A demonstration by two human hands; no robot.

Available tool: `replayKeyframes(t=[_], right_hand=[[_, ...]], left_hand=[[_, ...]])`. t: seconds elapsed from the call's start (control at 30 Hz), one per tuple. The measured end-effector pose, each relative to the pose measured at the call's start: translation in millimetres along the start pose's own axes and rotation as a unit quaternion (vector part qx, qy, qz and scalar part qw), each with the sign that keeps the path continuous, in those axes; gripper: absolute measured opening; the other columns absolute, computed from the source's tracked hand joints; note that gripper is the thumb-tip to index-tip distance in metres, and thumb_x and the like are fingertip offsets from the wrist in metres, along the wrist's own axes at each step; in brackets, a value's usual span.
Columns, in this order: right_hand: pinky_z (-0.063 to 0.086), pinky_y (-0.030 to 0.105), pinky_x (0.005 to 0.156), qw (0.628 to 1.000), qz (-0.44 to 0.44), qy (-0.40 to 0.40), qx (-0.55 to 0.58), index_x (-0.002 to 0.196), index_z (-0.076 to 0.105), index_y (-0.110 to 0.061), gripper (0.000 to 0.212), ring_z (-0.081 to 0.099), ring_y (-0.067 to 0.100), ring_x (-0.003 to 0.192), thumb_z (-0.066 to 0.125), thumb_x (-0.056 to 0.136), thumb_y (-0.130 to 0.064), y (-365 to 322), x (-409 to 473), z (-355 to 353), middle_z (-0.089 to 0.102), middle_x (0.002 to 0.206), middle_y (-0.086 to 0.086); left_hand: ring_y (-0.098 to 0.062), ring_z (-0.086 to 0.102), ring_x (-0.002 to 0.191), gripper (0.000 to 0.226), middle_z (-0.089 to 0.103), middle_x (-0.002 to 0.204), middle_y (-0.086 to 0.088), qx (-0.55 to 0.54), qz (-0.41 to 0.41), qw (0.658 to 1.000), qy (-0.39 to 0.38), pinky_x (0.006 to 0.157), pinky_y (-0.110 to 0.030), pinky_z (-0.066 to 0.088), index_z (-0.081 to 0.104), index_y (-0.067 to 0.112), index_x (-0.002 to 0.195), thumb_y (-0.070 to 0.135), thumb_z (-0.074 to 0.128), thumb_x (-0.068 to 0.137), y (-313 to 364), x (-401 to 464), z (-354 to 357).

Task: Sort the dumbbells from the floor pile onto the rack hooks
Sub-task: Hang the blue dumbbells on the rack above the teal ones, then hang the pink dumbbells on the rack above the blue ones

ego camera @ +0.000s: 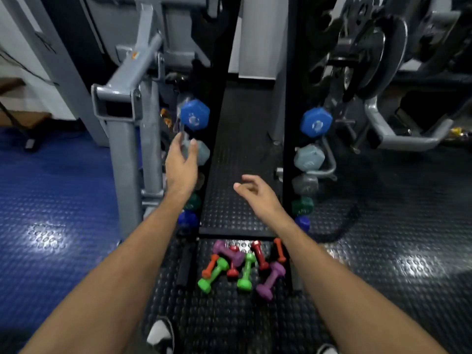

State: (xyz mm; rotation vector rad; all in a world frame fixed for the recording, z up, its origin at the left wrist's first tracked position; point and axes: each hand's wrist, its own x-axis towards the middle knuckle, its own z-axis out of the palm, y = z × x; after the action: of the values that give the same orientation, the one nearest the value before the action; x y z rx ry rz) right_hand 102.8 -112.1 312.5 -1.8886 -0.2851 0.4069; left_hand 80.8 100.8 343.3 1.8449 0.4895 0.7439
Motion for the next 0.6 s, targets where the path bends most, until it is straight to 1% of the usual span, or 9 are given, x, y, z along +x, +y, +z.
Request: replayKeyframes(t=[0.07, 0.1, 0.2, 0.27, 0.33, 0.37, 0.43, 0.53, 0.6], right_hand=[[0.049, 0.028, 0.101, 1.0, 0.017, 0.002, -0.003, 0.137, 0.059, -0.025, 0.059, 0.068, 0.007, 0.108, 0.073, 0.088, -0.054, 24.7, -7.7, 5.3, 0.073, 0.11, -0.006], [0.049, 0.029, 0.103, 1.0, 0.028, -0.001, -0.005, 0.138, 0.058, -0.025, 0.059, 0.068, 0.008, 0.109, 0.073, 0.089, -0.054, 35.9, -11.2, 6.7, 0.073, 0.112, -0.005], [0.049, 0.028, 0.102, 0.998, 0.061, -0.018, -0.012, 0.143, 0.054, -0.024, 0.061, 0.066, 0.006, 0.112, 0.07, 0.092, -0.053, 64.4, -20.6, 9.1, 0.071, 0.118, -0.007], [0.048, 0.026, 0.099, 0.996, 0.082, -0.02, -0.012, 0.145, 0.052, -0.024, 0.06, 0.064, 0.003, 0.112, 0.07, 0.094, -0.052, 84.8, -24.1, 9.9, 0.07, 0.121, -0.007], [0.048, 0.023, 0.096, 0.995, 0.096, -0.016, -0.007, 0.145, 0.052, -0.025, 0.06, 0.062, 0.0, 0.11, 0.069, 0.094, -0.05, 105.6, -26.2, 10.0, 0.069, 0.123, -0.007], [0.047, 0.021, 0.091, 0.994, 0.105, -0.016, -0.008, 0.146, 0.051, -0.026, 0.06, 0.061, -0.001, 0.11, 0.069, 0.095, -0.051, 117.0, -26.5, 10.4, 0.068, 0.125, -0.008], [0.043, 0.019, 0.084, 0.992, 0.123, -0.018, -0.01, 0.148, 0.048, -0.029, 0.061, 0.06, 0.002, 0.114, 0.067, 0.095, -0.053, 142.4, -22.6, 10.5, 0.065, 0.128, -0.011], [0.042, 0.019, 0.079, 0.988, 0.153, -0.01, -0.01, 0.148, 0.046, -0.032, 0.062, 0.06, 0.009, 0.119, 0.066, 0.094, -0.055, 180.0, -10.2, 11.6, 0.063, 0.129, -0.011], [0.043, 0.019, 0.079, 0.986, 0.165, -0.008, -0.015, 0.147, 0.048, -0.03, 0.062, 0.06, 0.011, 0.119, 0.067, 0.094, -0.056, 204.8, -0.9, 12.8, 0.062, 0.128, -0.01]], left_hand=[[-0.015, 0.05, 0.136, 0.062, 0.052, 0.149, -0.002, 0.008, 0.005, 1.0, -0.003, 0.116, -0.035, 0.039, 0.041, 0.014, 0.152, 0.047, 0.051, 0.101, -22.4, -26.3, 5.0], [-0.016, 0.049, 0.135, 0.061, 0.051, 0.148, -0.003, 0.021, 0.004, 1.0, -0.007, 0.116, -0.035, 0.038, 0.04, 0.013, 0.152, 0.045, 0.052, 0.101, -32.1, -38.5, 7.5], [-0.018, 0.047, 0.132, 0.056, 0.049, 0.145, -0.007, 0.059, 0.002, 0.998, -0.016, 0.112, -0.027, 0.035, 0.041, 0.008, 0.149, 0.036, 0.054, 0.102, -66.5, -68.6, 15.9], [-0.02, 0.05, 0.129, 0.052, 0.052, 0.14, -0.009, 0.083, -0.026, 0.995, -0.04, 0.109, -0.026, 0.035, 0.045, 0.005, 0.145, 0.033, 0.056, 0.102, -90.8, -82.7, 23.1], [-0.025, 0.054, 0.126, 0.05, 0.056, 0.136, -0.012, 0.089, -0.072, 0.99, -0.085, 0.107, -0.03, 0.04, 0.05, 0.003, 0.142, 0.032, 0.058, 0.101, -117.5, -92.5, 31.9], [-0.025, 0.055, 0.125, 0.05, 0.057, 0.135, -0.012, 0.096, -0.094, 0.985, -0.111, 0.108, -0.033, 0.041, 0.051, 0.003, 0.141, 0.032, 0.059, 0.101, -131.8, -97.3, 37.0], [-0.023, 0.055, 0.126, 0.055, 0.057, 0.14, -0.01, 0.118, -0.121, 0.972, -0.165, 0.11, -0.036, 0.042, 0.05, 0.007, 0.145, 0.036, 0.06, 0.1, -160.0, -107.8, 49.6], [-0.02, 0.05, 0.134, 0.063, 0.051, 0.149, -0.006, 0.136, -0.164, 0.947, -0.24, 0.114, -0.037, 0.038, 0.045, 0.014, 0.151, 0.047, 0.058, 0.099, -199.6, -123.0, 69.2], [-0.02, 0.051, 0.135, 0.07, 0.05, 0.151, -0.006, 0.135, -0.197, 0.932, -0.274, 0.115, -0.039, 0.039, 0.044, 0.015, 0.152, 0.054, 0.057, 0.095, -221.0, -130.0, 84.9]])
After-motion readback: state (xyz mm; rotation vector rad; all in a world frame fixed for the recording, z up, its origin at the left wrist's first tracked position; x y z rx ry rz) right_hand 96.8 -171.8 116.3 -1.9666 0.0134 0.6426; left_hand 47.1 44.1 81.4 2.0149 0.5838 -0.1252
